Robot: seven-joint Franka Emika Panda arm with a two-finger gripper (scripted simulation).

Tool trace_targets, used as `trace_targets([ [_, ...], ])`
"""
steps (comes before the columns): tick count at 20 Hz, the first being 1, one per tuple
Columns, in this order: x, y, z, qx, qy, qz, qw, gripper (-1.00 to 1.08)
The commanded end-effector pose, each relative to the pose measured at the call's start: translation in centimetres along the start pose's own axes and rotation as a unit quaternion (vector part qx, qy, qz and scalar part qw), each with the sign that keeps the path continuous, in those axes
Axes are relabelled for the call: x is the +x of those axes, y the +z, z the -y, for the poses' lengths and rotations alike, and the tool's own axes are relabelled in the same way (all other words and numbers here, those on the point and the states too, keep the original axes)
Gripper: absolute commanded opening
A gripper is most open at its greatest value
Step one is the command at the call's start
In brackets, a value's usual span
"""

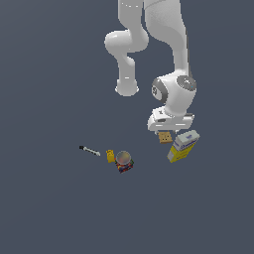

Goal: Pick up a designated object from a clutter of objects.

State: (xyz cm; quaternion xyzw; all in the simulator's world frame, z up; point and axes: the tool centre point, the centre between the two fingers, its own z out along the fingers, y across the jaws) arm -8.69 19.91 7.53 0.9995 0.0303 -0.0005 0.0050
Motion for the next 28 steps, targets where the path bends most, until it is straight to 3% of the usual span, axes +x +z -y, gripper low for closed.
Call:
trace_targets([
  [1,-0.7,0.8,0.8,0.003,-0.001,-0.001,1.0000,1.00],
  [12,-1.3,1.8,1.4,0.004,-0.002,0.000,1.0000,1.00],
  [28,-1.5,6.5,1.5,0.005,-0.002,-0.001,1.0000,1.00],
])
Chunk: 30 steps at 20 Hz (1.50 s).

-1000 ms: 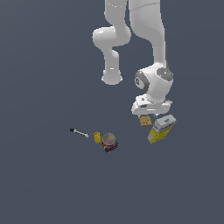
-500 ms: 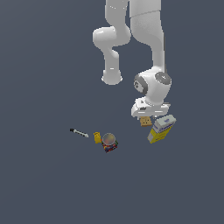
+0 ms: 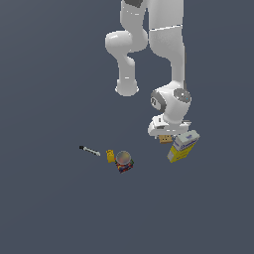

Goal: Pick up a designated object from a clutter of objects.

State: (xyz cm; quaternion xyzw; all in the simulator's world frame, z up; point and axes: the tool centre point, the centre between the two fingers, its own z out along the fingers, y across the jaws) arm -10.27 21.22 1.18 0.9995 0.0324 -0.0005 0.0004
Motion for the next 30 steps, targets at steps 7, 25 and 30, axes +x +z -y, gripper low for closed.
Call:
trace_targets([
  [7,0.0,0.1,0.0,0.000,0.000,-0.001,1.0000,-1.00],
  [25,2.0,-5.0,-1.4,0.000,-0.001,-0.001,1.0000,-1.00],
  [30,3.7,-9.1,-2.5,0.001,-0.001,0.000,1.0000,-1.00],
])
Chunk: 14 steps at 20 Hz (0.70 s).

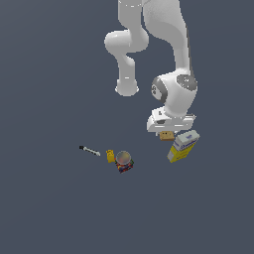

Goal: Pick up a designated object from a clutter of objects.

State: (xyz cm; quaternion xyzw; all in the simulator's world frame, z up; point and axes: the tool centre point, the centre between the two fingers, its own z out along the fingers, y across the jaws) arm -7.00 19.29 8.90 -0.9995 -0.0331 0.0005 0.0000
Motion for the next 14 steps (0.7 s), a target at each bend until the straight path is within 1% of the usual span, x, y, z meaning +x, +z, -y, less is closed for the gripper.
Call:
trace_targets([
  [1,0.9,-2.3,-0.6,0.001,0.000,0.000,1.0000,-1.00],
  [14,6.0,-14.6,-4.0,0.002,0.000,0.000,1.0000,-1.00],
])
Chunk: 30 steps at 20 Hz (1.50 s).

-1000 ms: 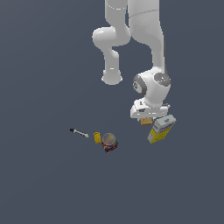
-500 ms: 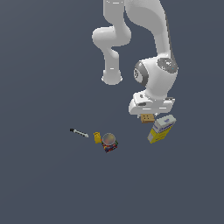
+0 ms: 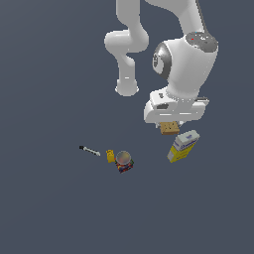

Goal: Pick up a designated object from a clutter of objects.

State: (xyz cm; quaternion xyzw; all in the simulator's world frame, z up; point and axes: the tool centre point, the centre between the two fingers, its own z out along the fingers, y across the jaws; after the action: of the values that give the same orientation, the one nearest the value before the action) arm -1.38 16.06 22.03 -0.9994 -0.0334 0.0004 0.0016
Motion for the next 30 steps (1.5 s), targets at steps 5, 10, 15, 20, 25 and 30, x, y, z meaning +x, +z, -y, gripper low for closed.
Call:
trace_targets([
  [5,2.6,-6.2,-1.7,0.000,0.000,0.000,1.0000,-1.00],
  [10,4.5,-10.6,-2.9,-0.001,0.000,0.000,1.0000,-1.00],
  [15,6.3,-14.3,-3.9,-0.001,0.001,0.000,1.0000,-1.00],
  [20,7.7,-17.1,-4.7,-0.001,0.001,0.000,1.0000,-1.00],
  [25,8.6,-18.9,-5.2,-0.001,0.001,0.000,1.0000,-1.00],
  [30,9.1,-19.9,-5.4,-0.002,0.001,0.000,1.0000,-1.00],
])
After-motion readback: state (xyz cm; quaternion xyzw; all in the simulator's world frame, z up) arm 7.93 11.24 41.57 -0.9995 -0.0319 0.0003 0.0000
